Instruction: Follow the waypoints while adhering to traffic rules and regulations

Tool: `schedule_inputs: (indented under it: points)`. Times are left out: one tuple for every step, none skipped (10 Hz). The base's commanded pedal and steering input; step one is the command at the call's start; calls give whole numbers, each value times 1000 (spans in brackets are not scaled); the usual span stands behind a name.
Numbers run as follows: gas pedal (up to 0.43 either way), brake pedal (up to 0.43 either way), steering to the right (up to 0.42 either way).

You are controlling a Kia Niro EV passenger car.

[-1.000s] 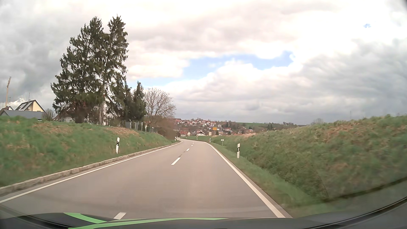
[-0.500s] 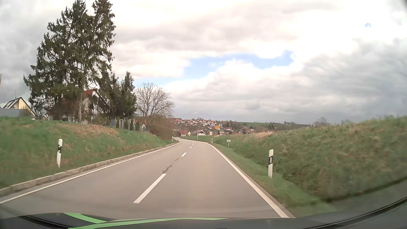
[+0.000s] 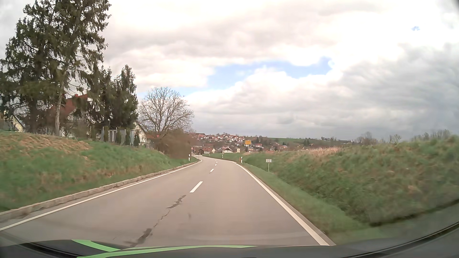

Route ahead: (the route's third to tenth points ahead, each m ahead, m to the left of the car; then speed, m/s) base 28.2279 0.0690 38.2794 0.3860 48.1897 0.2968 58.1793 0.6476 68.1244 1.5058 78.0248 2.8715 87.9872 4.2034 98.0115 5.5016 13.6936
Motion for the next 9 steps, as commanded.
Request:
schedule_inputs:
  points:
    - [0,122,1]
    - [0,128,1]
    - [0,128,1]
    - [0,128,1]
    - [0,134,1]
    - [0,134,1]
    - [0,134,1]
    - [0,134,1]
    - [0,134,1]
